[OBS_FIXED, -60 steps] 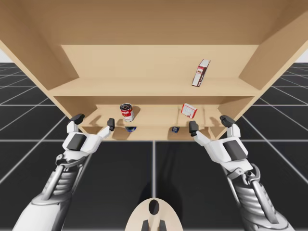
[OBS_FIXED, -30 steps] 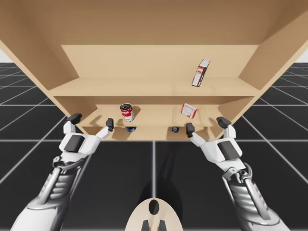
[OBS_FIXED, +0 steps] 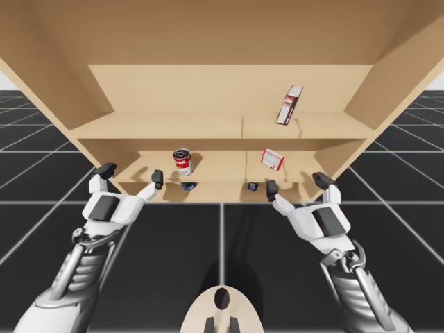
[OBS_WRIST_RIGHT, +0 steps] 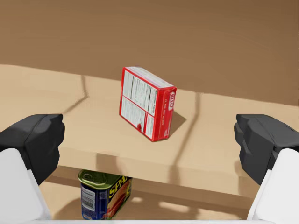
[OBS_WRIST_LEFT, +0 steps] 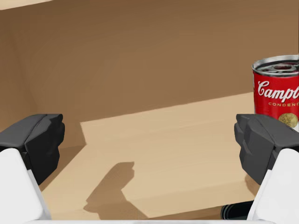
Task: Retrieve the spam can from the shelves.
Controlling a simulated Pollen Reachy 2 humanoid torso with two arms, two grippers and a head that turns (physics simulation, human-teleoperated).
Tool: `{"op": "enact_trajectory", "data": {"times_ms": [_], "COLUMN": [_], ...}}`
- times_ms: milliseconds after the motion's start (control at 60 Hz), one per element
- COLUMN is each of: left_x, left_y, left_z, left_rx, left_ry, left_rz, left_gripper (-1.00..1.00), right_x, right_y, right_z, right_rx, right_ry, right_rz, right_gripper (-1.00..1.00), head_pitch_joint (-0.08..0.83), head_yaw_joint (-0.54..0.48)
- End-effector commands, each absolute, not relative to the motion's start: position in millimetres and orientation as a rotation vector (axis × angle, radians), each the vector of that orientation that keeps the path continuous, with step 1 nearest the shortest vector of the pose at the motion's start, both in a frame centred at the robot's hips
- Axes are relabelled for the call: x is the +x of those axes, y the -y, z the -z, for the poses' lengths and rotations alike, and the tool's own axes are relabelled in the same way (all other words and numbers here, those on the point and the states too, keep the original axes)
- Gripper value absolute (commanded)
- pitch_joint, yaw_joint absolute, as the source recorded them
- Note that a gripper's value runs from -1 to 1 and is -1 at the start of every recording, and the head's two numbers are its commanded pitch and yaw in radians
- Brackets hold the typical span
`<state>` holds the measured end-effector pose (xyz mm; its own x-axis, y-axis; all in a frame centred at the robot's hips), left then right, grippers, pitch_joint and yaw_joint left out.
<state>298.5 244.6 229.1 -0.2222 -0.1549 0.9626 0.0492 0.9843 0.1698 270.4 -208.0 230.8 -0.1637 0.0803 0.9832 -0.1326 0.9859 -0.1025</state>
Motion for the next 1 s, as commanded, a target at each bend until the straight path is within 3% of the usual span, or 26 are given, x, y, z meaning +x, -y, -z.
{"op": "enact_trajectory", "data": {"times_ms": [17, 200, 217, 383, 533, 783, 1000], "left_x": [298.4, 298.5, 298.5, 298.4, 298.6, 300.9, 299.1], "left_y": [-244.1, -243.2, -243.2, -242.5, -241.3, -240.9, -238.9], "left_z": [-229.3, -227.7, -227.5, -226.8, -226.2, -224.9, -224.6], "left_rx": [0.072, 0.067, 0.066, 0.061, 0.066, 0.075, 0.075], "left_ry": [1.787, 1.781, 1.780, 1.776, 1.780, 1.780, 1.779], "left_rz": [0.179, 0.180, 0.180, 0.179, 0.183, 0.186, 0.188], "left_gripper": [-1.00, -1.00, -1.00, -1.00, -1.00, -1.00, -1.00], "right_x": [245.6, 222.5, 220.7, 224.6, 247.5, 297.4, 337.9], "right_y": [177.1, 152.5, 146.7, 130.6, 122.1, 109.1, 95.4], "right_z": [-233.3, -220.3, -215.8, -193.0, -170.7, -154.1, -142.9], "right_rx": [0.105, 0.202, 0.235, 0.215, 0.206, 0.157, 0.148], "right_ry": [1.659, 1.564, 1.563, 1.533, 1.472, 1.458, 1.393], "right_rz": [-0.120, -0.064, -0.008, 0.006, 0.039, 0.073, 0.107], "right_gripper": [-1.00, -1.00, -1.00, -1.00, -1.00, -1.00, -1.00], "head_pitch_joint": [0.576, 0.564, 0.563, 0.561, 0.563, 0.568, 0.575], "head_yaw_joint": [-0.18, -0.20, -0.20, -0.20, -0.20, -0.20, -0.20]}}
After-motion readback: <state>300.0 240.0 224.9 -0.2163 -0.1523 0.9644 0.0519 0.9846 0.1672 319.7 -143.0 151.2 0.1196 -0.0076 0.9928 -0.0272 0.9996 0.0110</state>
